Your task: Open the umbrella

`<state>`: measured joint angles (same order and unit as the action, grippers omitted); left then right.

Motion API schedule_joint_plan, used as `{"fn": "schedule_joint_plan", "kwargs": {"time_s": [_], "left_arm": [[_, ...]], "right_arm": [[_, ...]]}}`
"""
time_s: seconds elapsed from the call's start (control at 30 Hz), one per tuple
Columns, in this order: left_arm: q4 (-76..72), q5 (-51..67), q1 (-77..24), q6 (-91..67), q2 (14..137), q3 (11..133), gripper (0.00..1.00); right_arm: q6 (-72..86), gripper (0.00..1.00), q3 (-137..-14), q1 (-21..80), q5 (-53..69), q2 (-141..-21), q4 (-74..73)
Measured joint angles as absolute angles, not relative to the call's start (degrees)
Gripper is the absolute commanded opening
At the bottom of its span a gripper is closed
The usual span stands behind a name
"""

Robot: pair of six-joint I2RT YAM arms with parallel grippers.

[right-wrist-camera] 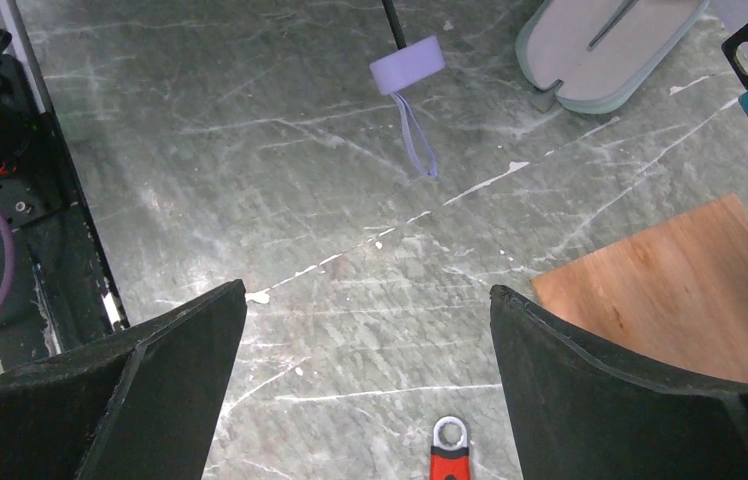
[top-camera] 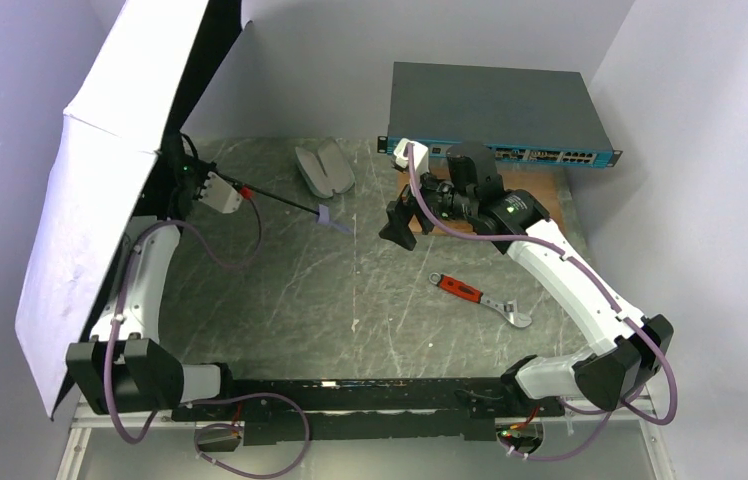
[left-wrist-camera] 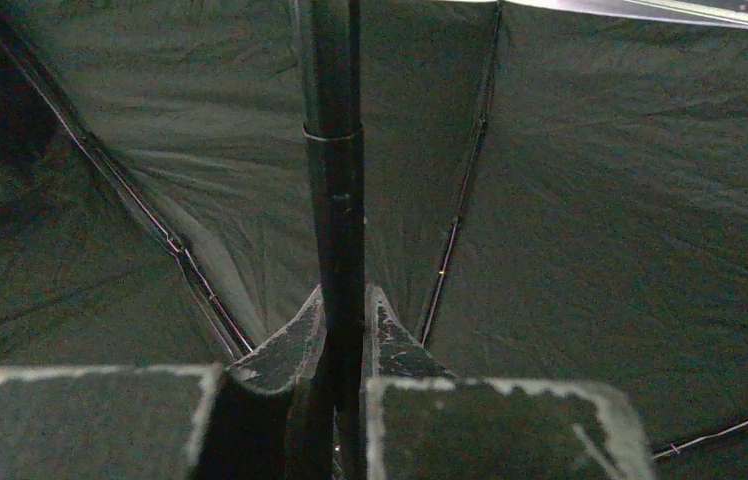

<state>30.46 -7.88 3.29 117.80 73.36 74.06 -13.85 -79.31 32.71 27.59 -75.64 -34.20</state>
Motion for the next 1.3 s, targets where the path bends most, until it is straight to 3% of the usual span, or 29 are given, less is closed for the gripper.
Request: {"fn": "schedule_joint_plan", "kwargs": {"time_s": [0.6,0.83,1.2,1.3], "left_arm": [[57.17,-5.26,5.98,118.43,74.04,86.26,0.03],[58.33,-8.71,6.46,117.67,74.61,87.90,0.00],[61.14,-14.20,5.76,115.44,87.66,107.37,0.00],[60.51,-16.53,4.97,115.48,86.61,106.94,0.00]], "right_arm": [[-13.21,0.93,-78.89,32.01,27.70,-75.61,-34.17],[-12.32,0.93,-78.89,32.01,29.15,-75.61,-34.15],[-11.97,0.93,-78.35,31.97,29.32,-74.87,-34.13],[-11.97,0.93,-77.76,31.97,29.32,-73.95,-34.15]]}}
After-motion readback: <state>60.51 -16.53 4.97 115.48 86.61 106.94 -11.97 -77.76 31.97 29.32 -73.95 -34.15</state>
